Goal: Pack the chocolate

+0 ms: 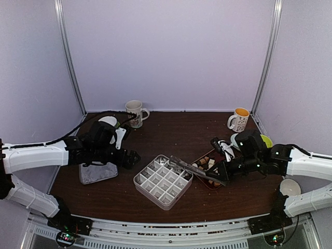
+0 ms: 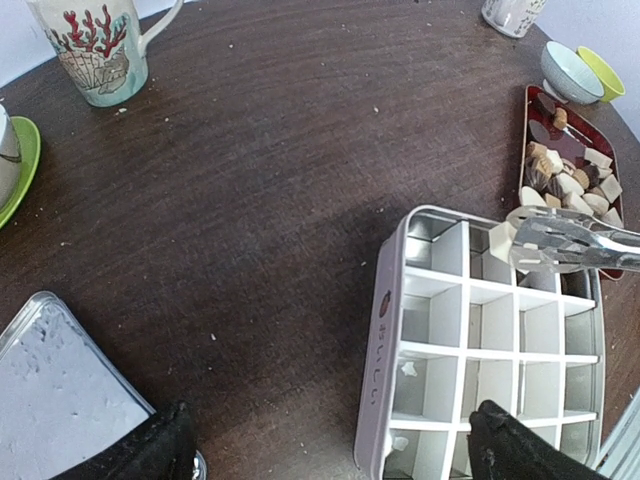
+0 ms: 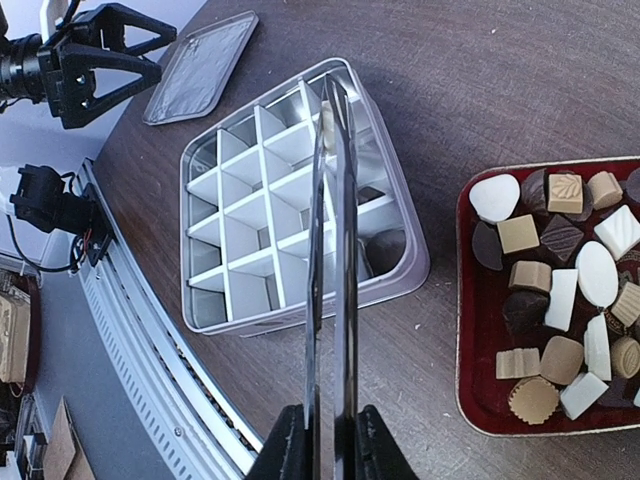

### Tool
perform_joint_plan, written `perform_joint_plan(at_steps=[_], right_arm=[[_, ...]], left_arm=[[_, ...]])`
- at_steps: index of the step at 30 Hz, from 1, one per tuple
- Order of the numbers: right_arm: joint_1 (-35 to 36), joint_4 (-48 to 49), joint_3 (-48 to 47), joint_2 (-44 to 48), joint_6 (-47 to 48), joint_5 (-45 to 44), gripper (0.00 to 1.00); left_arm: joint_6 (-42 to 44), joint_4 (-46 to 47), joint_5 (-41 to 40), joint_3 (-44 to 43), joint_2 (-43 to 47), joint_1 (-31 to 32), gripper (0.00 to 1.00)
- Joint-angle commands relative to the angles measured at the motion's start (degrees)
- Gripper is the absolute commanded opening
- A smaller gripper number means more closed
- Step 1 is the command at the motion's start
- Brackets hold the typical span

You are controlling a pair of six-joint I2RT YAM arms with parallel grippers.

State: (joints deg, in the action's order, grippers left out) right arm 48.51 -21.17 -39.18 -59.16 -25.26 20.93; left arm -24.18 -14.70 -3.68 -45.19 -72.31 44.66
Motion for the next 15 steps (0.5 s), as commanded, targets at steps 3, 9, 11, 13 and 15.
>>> perform_joint_plan(at_steps=[3,9,11,13,15], right_arm=[[0.5,2.0,-2.3,-1.0,1.2,-1.4,0.20],[0.6,1.8,-3.2,-2.1,1.7,-1.2,0.21],[0.7,2.0,-3.1,-2.2,1.7,-1.3,0.25],[0.6,2.0,-3.1,-2.3,1.7,-1.3,0.27],[0.6,2.0,-3.1,-2.1,1.7,-1.4,0.30]], left_arm=[[-0.1,0.9,-0.6,-1.3,-0.7,-0.4,0.98],[-0.2,1.0,-0.6,-1.5,-1.3,-0.3,0.97],[-0.2,1.1,-0.6,-1.4,-1.3,-0.3,0.97],[-0.2,1.1,-0.6,-1.4,-1.3,-0.3,0.97],[-0.1,1.0,-0.6,-1.5,-1.3,-0.3,0.97]])
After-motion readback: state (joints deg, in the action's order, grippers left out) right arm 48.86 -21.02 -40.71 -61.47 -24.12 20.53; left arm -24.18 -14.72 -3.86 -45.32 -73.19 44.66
